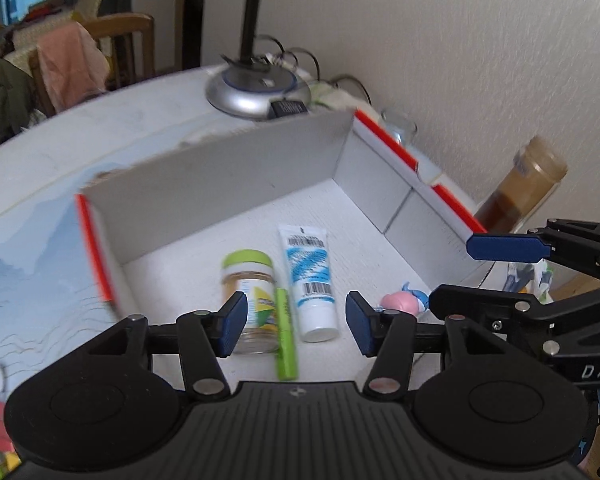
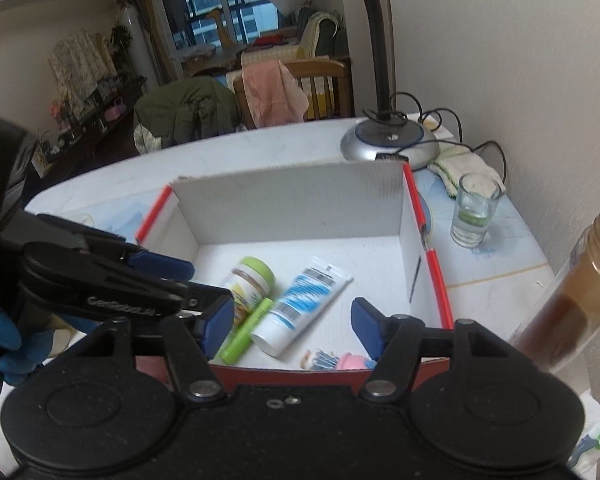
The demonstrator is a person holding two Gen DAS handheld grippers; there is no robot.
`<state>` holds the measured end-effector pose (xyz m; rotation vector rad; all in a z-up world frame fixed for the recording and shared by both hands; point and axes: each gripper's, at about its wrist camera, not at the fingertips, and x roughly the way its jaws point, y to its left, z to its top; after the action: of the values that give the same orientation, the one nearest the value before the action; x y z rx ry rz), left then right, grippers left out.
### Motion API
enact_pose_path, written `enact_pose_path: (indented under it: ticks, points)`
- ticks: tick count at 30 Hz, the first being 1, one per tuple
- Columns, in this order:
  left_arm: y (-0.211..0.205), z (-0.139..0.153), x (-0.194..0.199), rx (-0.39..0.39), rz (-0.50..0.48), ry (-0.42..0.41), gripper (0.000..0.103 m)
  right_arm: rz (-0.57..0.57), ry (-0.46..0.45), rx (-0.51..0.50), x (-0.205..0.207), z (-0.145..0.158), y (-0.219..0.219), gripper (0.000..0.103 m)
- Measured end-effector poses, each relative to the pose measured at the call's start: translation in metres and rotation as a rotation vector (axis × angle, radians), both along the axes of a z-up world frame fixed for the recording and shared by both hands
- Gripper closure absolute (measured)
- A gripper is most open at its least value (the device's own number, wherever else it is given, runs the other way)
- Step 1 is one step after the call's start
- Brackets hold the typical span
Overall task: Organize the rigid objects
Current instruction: 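Open both tools to drop the tube and keychain in the box, then withdraw both tools from the box toward the table runner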
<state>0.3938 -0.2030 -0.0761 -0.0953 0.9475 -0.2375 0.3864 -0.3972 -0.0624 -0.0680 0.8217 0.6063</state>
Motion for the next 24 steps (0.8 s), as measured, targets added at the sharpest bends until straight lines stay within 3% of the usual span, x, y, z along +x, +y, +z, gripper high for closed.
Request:
enact_pose_path:
  ticks: [6, 10, 15, 19, 24]
  points:
    - [0.030, 0.026, -0.036, -0.003, 0.045, -0.063, 0.050, -0.006, -0.033, 0.033, -0.023, 0.015, 0.016, 0.024]
    - [0.050, 0.040, -0.061, 0.008, 0.064, -0.103, 0.041, -0.017, -0.047, 0.059, -0.038, 0.023, 0.028, 0.020]
    - [0.076, 0.051, -0.089, 0.005, 0.086, -0.140, 0.040, -0.046, -0.053, 0.080, -0.057, 0.028, 0.043, 0.016]
    - [0.094, 0.057, -0.112, 0.018, 0.095, -0.161, 0.031, -0.046, -0.060, 0.092, -0.075, 0.032, 0.059, 0.013]
    - [0.121, 0.062, -0.139, 0.005, 0.114, -0.175, 0.030, -0.049, -0.068, 0.110, -0.099, 0.036, 0.083, 0.010]
